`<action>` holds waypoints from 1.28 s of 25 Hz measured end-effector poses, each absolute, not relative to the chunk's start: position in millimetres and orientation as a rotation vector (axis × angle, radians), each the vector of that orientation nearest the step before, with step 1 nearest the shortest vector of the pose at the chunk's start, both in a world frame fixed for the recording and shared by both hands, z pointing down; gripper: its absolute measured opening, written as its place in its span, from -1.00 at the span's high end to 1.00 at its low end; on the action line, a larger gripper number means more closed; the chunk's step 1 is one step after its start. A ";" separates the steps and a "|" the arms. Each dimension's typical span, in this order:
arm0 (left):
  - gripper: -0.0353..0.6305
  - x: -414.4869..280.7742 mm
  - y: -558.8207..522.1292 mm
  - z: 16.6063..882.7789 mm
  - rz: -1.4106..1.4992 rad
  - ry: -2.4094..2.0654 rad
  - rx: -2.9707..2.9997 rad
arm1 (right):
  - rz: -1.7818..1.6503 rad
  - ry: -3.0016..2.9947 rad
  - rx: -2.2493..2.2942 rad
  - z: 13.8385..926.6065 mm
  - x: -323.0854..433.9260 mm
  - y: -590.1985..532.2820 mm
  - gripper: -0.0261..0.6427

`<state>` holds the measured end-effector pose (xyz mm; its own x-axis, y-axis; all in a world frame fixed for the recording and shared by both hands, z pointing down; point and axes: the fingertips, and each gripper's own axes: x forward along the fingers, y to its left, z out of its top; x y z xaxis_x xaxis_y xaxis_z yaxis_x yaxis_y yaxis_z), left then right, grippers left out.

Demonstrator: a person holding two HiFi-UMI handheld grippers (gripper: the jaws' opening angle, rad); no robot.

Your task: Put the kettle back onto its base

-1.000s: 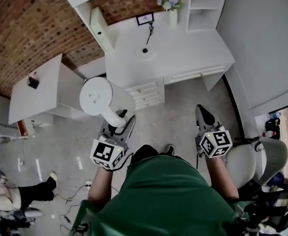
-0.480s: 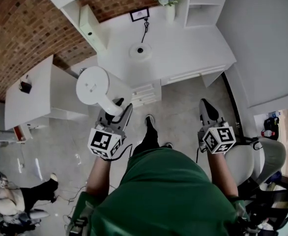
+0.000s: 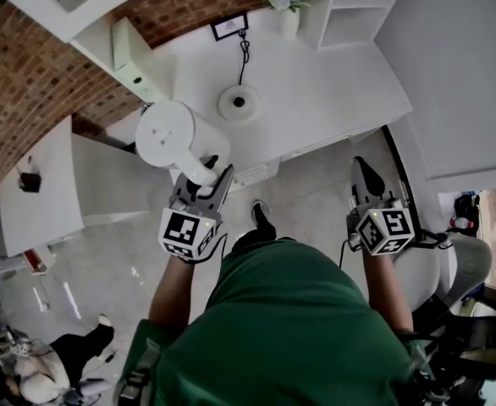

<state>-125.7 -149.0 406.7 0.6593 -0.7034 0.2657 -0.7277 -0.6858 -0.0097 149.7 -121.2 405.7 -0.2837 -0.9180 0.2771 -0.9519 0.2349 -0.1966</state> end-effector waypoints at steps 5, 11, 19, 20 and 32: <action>0.47 -131.5 -201.1 419.7 0.414 -1.128 2.817 | 0.512 -2.354 1.820 410.1 120.3 -169.1 0.89; 0.47 -126.3 -239.8 439.0 0.422 -1.014 2.864 | 0.511 -2.305 1.826 416.3 104.1 -196.2 0.89; 0.47 -107.5 -274.2 456.0 0.426 -0.980 2.886 | 0.541 -2.259 1.837 430.6 110.6 -215.5 0.89; 0.47 -104.4 -278.3 458.4 0.431 -0.980 2.888 | 0.551 -2.258 1.834 434.2 111.7 -219.3 0.89; 0.47 -62.4 -326.8 478.2 0.461 -1.038 2.848 | 0.565 -2.357 1.664 449.7 124.6 -289.6 0.89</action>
<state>-62.4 -326.8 478.2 0.7258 -0.6169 0.3042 -0.6395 -0.7681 -0.0318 124.6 -289.6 449.7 -0.3454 -0.8599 0.3759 -0.9368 0.2923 -0.1920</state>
